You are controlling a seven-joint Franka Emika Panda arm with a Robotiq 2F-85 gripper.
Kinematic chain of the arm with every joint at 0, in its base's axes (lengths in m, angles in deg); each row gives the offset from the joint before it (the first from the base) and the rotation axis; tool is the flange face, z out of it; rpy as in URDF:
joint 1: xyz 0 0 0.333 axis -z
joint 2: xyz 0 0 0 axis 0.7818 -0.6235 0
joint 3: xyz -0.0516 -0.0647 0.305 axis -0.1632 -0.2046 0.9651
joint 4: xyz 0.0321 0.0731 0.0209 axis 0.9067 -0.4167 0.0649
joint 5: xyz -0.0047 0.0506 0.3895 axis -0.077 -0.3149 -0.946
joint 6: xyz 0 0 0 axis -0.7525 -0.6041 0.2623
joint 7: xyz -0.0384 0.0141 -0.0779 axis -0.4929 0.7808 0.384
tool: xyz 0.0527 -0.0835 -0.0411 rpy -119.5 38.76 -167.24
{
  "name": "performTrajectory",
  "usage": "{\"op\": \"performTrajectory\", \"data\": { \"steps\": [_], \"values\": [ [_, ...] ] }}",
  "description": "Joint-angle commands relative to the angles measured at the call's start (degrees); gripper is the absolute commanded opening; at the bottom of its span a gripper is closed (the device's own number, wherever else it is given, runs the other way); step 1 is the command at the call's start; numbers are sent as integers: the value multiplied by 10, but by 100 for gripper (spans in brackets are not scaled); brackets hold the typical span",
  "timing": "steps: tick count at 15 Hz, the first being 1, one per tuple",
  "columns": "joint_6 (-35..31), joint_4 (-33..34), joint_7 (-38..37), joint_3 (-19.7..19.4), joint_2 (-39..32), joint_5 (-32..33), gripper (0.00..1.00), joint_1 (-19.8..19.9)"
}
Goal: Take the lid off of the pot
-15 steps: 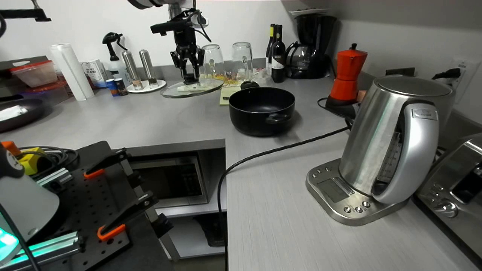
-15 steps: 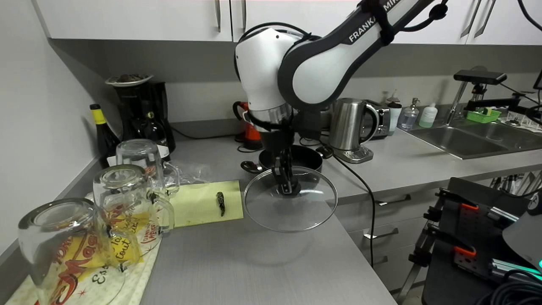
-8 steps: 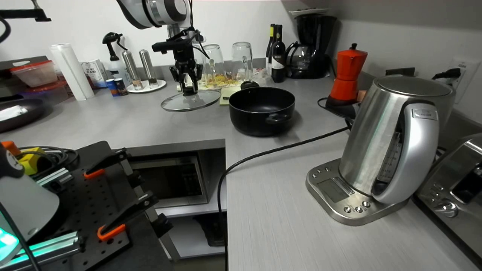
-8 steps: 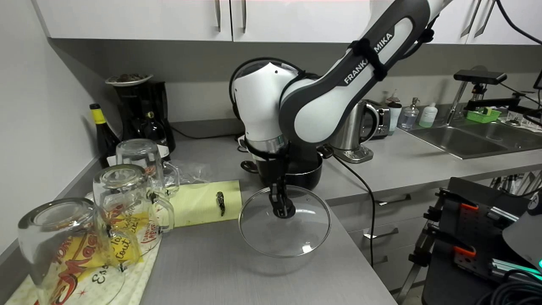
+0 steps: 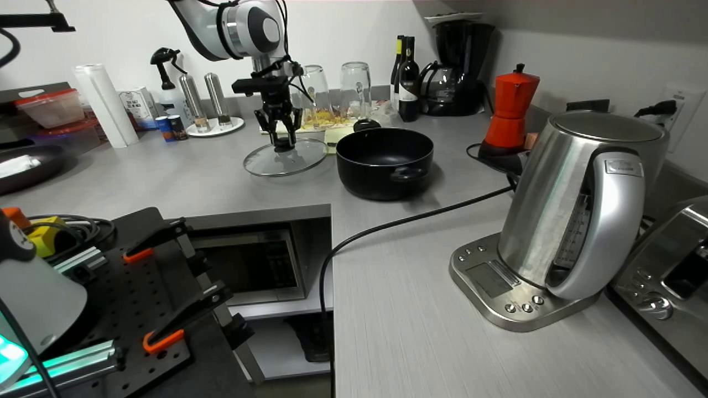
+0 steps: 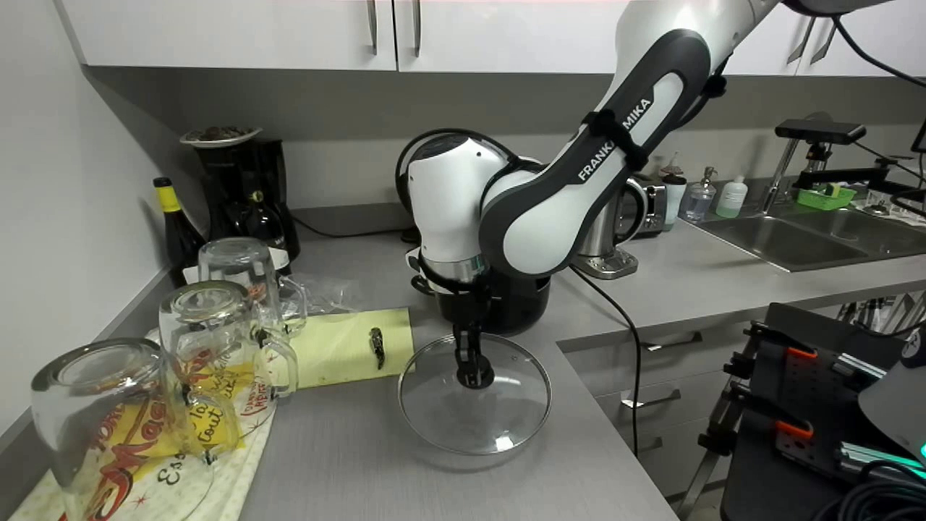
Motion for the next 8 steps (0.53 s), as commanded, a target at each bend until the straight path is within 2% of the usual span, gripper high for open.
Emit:
{"op": "performTrajectory", "data": {
  "steps": [1,8],
  "values": [
    [-30,-11,32,7,4,-9,25,16],
    [-29,-9,49,7,-15,-13,25,25]
  ]
}}
